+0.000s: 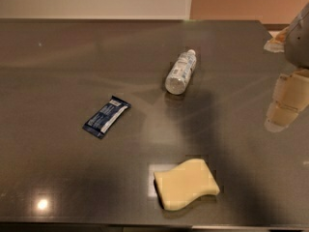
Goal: Place blue plastic bottle upright
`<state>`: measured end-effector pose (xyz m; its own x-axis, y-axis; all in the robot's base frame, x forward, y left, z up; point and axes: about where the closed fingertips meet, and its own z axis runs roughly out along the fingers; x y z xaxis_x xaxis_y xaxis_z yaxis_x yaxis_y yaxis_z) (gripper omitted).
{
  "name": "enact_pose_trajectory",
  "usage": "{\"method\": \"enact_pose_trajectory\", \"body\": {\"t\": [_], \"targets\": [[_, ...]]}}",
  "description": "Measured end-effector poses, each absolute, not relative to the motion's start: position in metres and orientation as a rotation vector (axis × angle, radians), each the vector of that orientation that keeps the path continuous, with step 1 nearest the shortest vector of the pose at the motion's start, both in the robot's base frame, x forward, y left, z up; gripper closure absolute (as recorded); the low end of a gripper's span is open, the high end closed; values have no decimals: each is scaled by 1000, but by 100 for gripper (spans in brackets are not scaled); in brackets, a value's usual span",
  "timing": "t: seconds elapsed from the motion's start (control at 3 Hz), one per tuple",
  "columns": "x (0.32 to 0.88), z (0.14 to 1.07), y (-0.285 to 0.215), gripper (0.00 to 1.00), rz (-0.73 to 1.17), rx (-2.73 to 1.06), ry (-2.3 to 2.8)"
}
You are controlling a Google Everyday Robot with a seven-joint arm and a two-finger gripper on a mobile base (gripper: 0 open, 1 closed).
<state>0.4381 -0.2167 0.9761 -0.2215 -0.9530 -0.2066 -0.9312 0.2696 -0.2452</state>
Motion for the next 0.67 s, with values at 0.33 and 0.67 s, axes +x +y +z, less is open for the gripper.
{"method": "enact_pose_trajectory", "body": {"t": [0.33,0.67], "targets": [[438,976,-217,0,-98,-1725,2232],[445,978,-216,0,-74,-1715,2237]]}}
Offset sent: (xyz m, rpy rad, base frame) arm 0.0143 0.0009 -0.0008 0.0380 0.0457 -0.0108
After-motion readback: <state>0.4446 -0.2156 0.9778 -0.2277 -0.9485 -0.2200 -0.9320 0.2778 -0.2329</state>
